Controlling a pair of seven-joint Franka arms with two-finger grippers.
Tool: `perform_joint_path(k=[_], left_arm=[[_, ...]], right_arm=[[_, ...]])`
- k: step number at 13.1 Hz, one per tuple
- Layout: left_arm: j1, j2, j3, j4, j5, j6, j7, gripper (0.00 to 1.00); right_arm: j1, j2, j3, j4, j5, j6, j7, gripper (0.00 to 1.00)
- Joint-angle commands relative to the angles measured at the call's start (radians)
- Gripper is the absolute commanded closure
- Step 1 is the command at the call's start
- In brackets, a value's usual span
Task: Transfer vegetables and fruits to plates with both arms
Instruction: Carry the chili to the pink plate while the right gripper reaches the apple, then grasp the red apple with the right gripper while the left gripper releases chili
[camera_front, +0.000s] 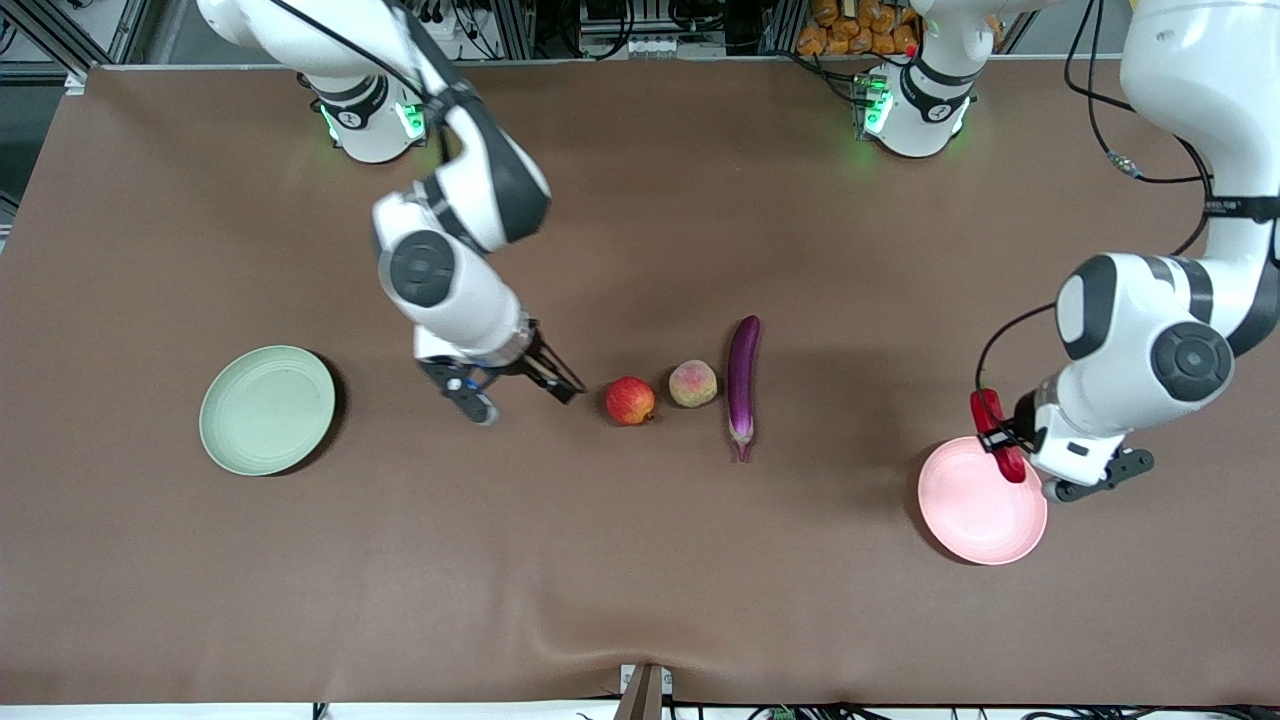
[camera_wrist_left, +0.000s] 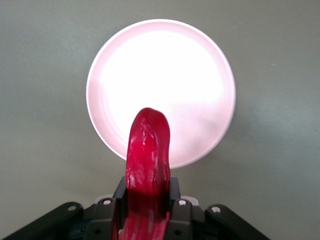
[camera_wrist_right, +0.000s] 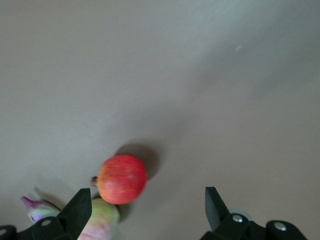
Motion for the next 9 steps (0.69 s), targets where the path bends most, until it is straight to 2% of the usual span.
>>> perform_joint_path(k=[1,3,5,8,9], left_arm=[[0.044,0.12,-0.008,0.104,0.019,-0.005,0.082,1.0],[0.058,0.18,0.001,0.166,0.019,0.009,0.111,1.0],[0.058,0.228,0.001,0.213,0.018,0.021,0.111,1.0],[0.05,0.259,0.003,0.26,0.024,0.026,0.108,0.72],[0.05,0.263,0.003,0.26,0.024,0.026,0.111,0.49]], right_arm=[[0.075,0.109,-0.016,0.021,0.008,0.181,0.154,0.0],[0.088,0.165,-0.015,0.032,0.001,0.291,0.204,0.0],[0.099,0.192,-0.014,0.049,0.007,0.294,0.207,0.0],[0.109,0.221,-0.016,0.05,0.004,0.296,0.222,0.0],[0.118,0.232,-0.018,0.052,0.001,0.305,0.239,0.0]])
